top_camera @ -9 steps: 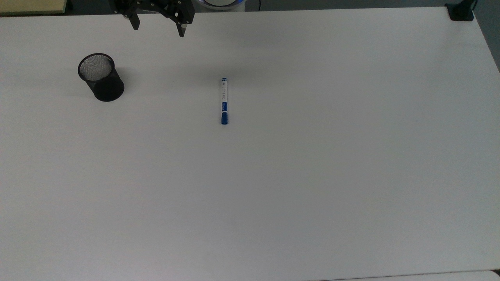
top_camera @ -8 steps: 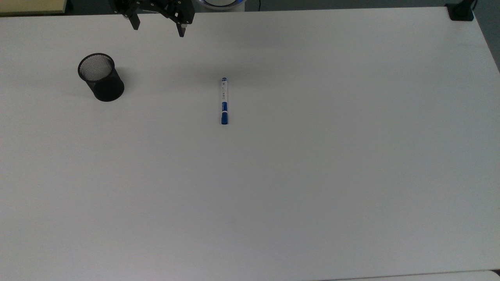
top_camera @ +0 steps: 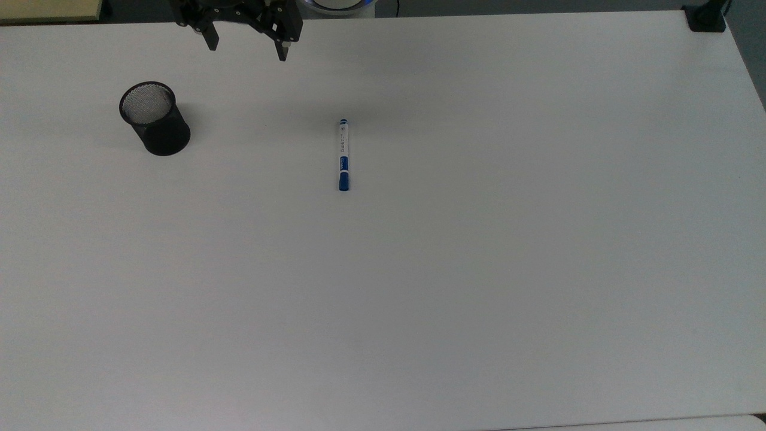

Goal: Insert the marker

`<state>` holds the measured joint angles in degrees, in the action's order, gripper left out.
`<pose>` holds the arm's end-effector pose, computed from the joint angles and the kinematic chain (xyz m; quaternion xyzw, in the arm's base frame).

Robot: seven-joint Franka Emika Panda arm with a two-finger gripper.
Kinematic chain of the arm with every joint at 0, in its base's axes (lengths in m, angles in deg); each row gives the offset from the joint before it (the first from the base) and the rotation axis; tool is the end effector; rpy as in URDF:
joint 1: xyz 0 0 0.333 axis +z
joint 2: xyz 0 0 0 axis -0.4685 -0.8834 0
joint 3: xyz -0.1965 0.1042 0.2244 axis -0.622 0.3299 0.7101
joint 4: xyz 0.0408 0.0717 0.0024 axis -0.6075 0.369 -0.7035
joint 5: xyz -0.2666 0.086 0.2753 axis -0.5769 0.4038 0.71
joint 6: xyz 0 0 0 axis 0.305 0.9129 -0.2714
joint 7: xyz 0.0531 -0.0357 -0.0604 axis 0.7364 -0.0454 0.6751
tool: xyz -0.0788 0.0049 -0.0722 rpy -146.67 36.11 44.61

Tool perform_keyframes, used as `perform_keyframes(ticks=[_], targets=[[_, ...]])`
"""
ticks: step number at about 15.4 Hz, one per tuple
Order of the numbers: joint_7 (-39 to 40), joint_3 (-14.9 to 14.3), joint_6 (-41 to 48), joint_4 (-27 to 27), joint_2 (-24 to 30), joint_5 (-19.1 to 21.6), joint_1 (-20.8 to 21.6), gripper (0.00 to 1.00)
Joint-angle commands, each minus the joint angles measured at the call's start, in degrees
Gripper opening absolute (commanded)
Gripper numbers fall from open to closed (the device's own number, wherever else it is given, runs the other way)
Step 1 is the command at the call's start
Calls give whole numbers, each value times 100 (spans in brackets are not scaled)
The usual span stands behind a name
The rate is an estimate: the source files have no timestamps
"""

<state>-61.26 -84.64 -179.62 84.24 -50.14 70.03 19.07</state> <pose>0.5805 -0.0610 0.5801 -0.9969 0.0748 0.0251 0.0037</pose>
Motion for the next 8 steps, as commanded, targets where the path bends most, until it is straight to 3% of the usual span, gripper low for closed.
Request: perform_keyframes(ticks=[1,8], targets=[[-30,-18,-86,45,20,-5,52,100],[101,-18,-86,10,-111,4,34,100]])
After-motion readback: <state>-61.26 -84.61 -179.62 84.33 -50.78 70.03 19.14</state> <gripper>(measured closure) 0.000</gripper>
